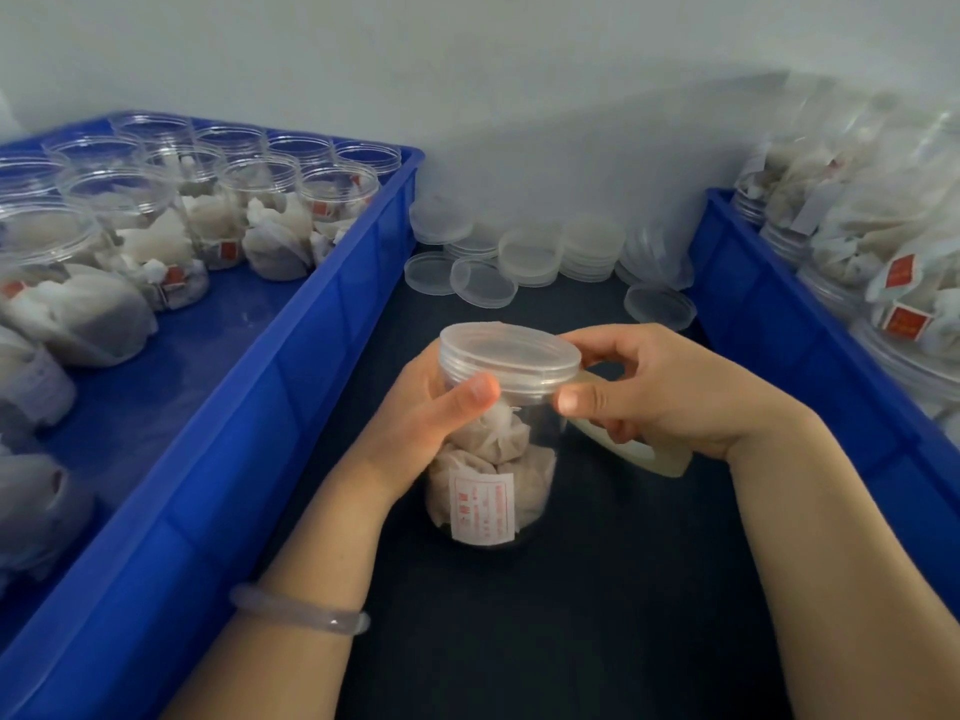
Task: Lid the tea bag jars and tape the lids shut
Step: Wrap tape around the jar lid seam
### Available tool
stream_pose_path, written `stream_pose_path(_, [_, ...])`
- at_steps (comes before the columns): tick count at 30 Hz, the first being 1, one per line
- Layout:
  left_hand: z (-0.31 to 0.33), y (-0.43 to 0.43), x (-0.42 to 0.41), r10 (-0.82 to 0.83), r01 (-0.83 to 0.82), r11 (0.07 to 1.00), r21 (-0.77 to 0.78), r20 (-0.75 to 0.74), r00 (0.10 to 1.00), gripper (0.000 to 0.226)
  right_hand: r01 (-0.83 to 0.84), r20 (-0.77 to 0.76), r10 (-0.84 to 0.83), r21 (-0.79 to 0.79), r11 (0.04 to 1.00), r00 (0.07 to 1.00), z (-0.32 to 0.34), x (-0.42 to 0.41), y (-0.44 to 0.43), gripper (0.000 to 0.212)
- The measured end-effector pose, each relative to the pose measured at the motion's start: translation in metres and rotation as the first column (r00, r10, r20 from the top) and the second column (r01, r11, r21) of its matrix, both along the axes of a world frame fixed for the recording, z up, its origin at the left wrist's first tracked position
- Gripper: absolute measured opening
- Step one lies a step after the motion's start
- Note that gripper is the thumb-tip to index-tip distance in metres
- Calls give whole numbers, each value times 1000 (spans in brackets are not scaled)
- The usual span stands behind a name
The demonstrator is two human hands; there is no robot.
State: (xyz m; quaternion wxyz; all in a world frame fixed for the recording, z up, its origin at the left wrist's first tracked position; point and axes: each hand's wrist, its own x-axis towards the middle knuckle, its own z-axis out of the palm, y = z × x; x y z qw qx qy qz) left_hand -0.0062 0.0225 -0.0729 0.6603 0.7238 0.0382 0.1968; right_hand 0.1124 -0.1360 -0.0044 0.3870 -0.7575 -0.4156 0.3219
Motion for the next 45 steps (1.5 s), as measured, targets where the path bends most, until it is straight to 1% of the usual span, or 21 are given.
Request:
stream_pose_path(2, [1, -1, 2, 157, -159, 986, 56, 42, 987, 98, 37, 33, -38, 6, 999, 999, 0, 3, 0, 57])
stream_pose_path(4, [-1, -2, 4, 323, -334, 940, 64, 135, 937, 79, 111, 56, -114, 64, 992, 992, 0, 2, 3, 54])
stream_pose_path(5, [-1, -5, 4, 324, -337, 939, 66, 149, 934, 73, 134, 87, -142, 98, 986, 986, -1, 1, 5, 51])
stream_pose_path(6, [-2, -8, 6, 304, -317, 945, 81, 140, 942, 77, 140, 137, -156, 121, 983, 978, -2, 0, 8, 51])
stream_pose_path(9, [-7, -16, 10, 362, -376, 918, 125, 121, 924, 114, 45, 270, -77, 125, 991, 960, -5, -6, 15, 55])
stream_pose_path(11, [-7, -15, 10, 449, -464, 878, 121, 128, 884, 114, -54, 232, 26, 115, 992, 972, -5, -9, 16, 55])
stream_pose_path(13, [-7, -9, 9, 491, -506, 855, 116, 137, 860, 99, -90, 157, 76, 89, 992, 985, -5, -10, 15, 65])
stream_pose_path(16, [-3, -1, 7, 502, -514, 853, 90, 128, 855, 89, 18, 179, -28, 58, 998, 983, -2, -9, 13, 56])
stream_pose_path(20, [0, 7, 5, 416, -425, 901, 85, 108, 903, 58, 104, 235, -122, 87, 991, 964, 7, -10, 7, 59])
stream_pose_path(22, [-1, 8, 5, 379, -386, 920, 68, 103, 920, 54, 125, 249, -153, 125, 984, 956, 8, -10, 5, 57])
stream_pose_path(24, [-1, 8, 4, 333, -338, 940, 44, 99, 938, 52, 135, 262, -170, 145, 980, 950, 7, -9, 6, 64])
stream_pose_path(26, [2, 8, 3, 269, -271, 962, 10, 100, 958, 58, 130, 260, -163, 137, 982, 952, 6, -8, 6, 75])
stream_pose_path(27, [2, 8, 2, 233, -233, 972, -7, 98, 968, 67, 113, 249, -142, 129, 985, 958, 5, -8, 7, 70])
stream_pose_path(30, [0, 7, 0, 140, -137, 989, -48, 63, 988, 87, 9, 202, -31, 108, 994, 979, 4, -10, 9, 34])
stream_pose_path(33, [-1, 6, 0, 107, -107, 994, -34, 19, 994, 99, -3, 160, -12, 96, 995, 987, 1, -9, 10, 27])
stream_pose_path(36, [2, -1, 2, 276, -280, 959, 50, 81, 958, 97, 44, 166, -63, 114, 992, 984, 0, -6, 10, 32])
stream_pose_path(38, [1, -2, 3, 367, -376, 926, 44, 139, 920, 90, 83, 247, -113, 126, 989, 962, -3, -5, 13, 53])
stream_pose_path(40, [-1, -7, 5, 348, -360, 927, 108, 114, 931, 101, 89, 322, -126, 125, 988, 938, -5, -7, 17, 68])
stream_pose_path(42, [-2, -9, 5, 347, -358, 921, 151, 98, 933, 121, 68, 382, -115, 133, 989, 917, -7, -10, 21, 57])
stream_pose_path(44, [-4, -8, 5, 380, -394, 907, 150, 115, 918, 123, -2, 406, -40, 101, 995, 913, -6, -13, 23, 29])
stream_pose_path(45, [-4, -8, 6, 396, -410, 902, 138, 117, 911, 121, -46, 376, 15, 74, 996, 927, -5, -14, 22, 29])
